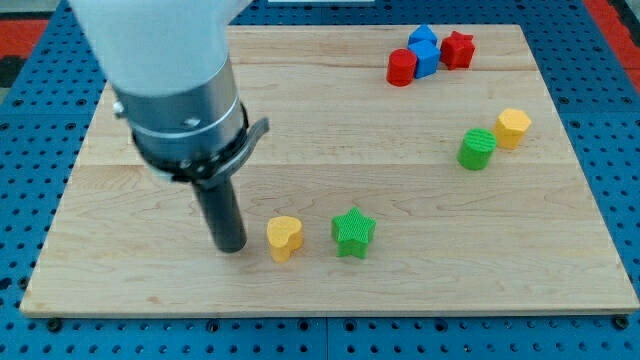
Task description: Move the yellow heart green star closer to the green circle
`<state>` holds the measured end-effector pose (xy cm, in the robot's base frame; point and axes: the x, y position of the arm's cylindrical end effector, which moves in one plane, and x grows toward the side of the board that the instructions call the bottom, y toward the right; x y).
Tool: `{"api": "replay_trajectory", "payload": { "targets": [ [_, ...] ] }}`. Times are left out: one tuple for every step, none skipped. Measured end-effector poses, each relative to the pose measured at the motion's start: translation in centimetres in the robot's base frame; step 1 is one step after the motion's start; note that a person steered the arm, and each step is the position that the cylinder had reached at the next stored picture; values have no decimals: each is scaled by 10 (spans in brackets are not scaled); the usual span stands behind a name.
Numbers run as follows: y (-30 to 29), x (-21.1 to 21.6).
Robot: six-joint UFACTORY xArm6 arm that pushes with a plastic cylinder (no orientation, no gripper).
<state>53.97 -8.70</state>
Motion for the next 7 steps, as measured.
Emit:
{"api": "replay_trajectory", "payload": {
  "targets": [
    [100,-3],
    [54,29],
    [46,79],
    [100,36],
    [184,-2],
    [174,-3],
    [142,-3]
  ]
}}
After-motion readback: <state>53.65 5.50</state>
